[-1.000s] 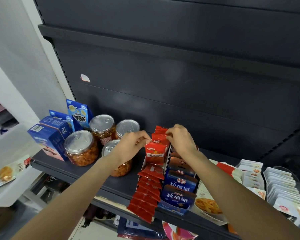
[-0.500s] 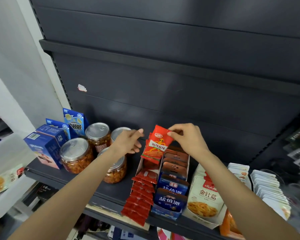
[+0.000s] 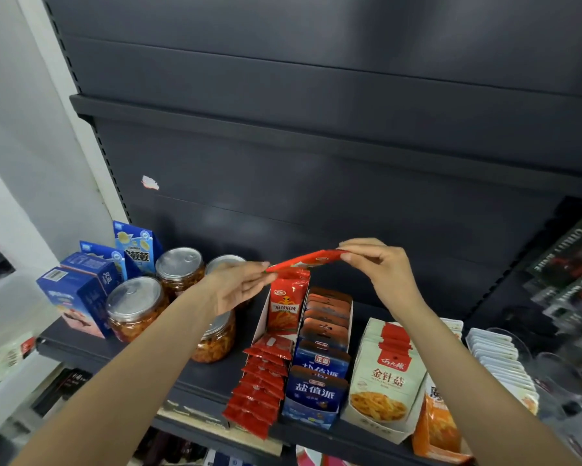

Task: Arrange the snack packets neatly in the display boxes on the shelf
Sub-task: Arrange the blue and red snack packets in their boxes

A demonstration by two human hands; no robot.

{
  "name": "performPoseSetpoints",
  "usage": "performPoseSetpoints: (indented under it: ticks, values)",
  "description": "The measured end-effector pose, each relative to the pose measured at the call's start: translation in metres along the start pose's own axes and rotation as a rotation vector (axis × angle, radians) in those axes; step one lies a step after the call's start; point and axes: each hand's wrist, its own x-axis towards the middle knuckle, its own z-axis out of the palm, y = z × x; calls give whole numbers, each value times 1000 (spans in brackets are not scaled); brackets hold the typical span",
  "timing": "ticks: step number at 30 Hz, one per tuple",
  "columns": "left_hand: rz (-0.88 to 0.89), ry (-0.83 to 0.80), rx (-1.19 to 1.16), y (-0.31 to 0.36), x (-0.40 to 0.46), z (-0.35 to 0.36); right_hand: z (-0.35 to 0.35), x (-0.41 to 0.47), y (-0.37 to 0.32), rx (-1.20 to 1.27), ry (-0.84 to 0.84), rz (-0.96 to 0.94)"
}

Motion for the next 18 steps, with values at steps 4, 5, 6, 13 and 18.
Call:
performPoseSetpoints:
  ticks: [4,5,6,13,18]
  values:
    - [150,9,-22,0,-8,4,1,-6,6,17,49,110]
    - [201,-7,-20,-1,-11,5,3,-7,5,100,50,190]
    - [249,-29,-1,-1,-14,4,4,-9,5,187,49,267]
    - [635,-23,465,-9,-21,-4,13,-13,7,207,26,330]
    - [763,-33,553,-6,-26,-9,15,-14,8,268,15,295]
